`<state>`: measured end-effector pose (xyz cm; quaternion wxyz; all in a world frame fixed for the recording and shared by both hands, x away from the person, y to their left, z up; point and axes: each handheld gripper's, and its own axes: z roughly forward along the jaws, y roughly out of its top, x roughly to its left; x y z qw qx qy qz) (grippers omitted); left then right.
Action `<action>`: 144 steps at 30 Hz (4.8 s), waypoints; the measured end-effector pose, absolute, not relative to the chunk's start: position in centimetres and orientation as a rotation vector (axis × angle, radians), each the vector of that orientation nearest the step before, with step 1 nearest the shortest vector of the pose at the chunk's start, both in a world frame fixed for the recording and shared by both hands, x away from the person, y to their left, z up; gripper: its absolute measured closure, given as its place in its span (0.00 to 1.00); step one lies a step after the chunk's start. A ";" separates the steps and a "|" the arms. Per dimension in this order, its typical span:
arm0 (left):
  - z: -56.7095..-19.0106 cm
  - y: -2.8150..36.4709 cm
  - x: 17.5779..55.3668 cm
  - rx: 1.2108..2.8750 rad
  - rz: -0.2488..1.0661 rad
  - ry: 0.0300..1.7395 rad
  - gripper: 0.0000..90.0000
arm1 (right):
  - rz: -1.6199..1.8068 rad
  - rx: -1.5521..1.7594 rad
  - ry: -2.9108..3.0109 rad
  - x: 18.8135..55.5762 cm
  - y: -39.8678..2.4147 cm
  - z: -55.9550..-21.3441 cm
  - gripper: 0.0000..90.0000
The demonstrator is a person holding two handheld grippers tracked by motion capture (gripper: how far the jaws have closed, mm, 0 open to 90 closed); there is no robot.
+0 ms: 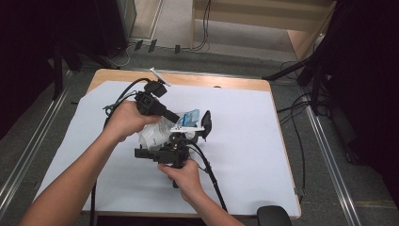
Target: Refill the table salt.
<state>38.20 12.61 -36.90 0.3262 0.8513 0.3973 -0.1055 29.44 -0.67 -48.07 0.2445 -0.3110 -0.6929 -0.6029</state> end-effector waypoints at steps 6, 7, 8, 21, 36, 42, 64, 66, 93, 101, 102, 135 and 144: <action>-36.9 12.6 38.2 2.233 -0.275 1.039 0.97 | -1.641 -0.841 -1.919 29.4 -0.6 -48.1 0.62; -37.0 12.6 38.2 2.230 -0.275 1.040 0.97 | -1.642 -0.840 -1.924 29.4 -0.6 -48.1 0.62; -37.0 12.7 38.2 2.233 -0.277 1.036 0.97 | -1.642 -0.842 -1.933 29.4 -0.6 -48.0 0.62; -37.0 12.6 38.2 2.227 -0.279 1.038 0.97 | -1.627 -0.838 -1.986 29.4 -0.6 -47.8 0.70; -36.7 12.5 38.2 2.222 -0.274 1.034 0.96 | -1.637 -0.843 -1.892 29.6 -0.9 -48.0 0.71; -36.6 12.4 38.2 2.227 -0.274 1.029 0.95 | -1.647 -0.849 -1.864 29.6 -0.9 -48.1 0.71; -36.5 12.4 38.6 2.241 -0.282 1.031 0.94 | -1.657 -0.850 -1.815 29.6 -1.1 -47.9 0.71; -36.6 12.4 38.6 2.253 -0.283 1.025 0.94 | -1.656 -0.855 -1.808 29.6 -1.1 -47.9 0.71; -36.5 11.2 38.5 2.262 -0.286 1.020 0.94 | -1.640 -0.871 -1.791 29.8 -1.1 -48.1 0.71; -36.5 11.4 38.5 2.271 -0.276 1.014 0.94 | -1.643 -0.868 -1.794 29.7 -1.1 -48.1 0.71; -36.5 11.4 38.5 2.263 -0.277 1.020 0.94 | -1.643 -0.868 -1.793 29.7 -1.1 -48.0 0.71; -36.3 11.5 38.3 2.262 -0.256 1.040 0.95 | -1.646 -0.848 -1.859 29.6 -0.9 -47.8 0.71; -36.1 11.3 38.2 2.266 -0.243 1.035 0.95 | -1.651 -0.848 -1.847 29.7 -0.9 -47.8 0.72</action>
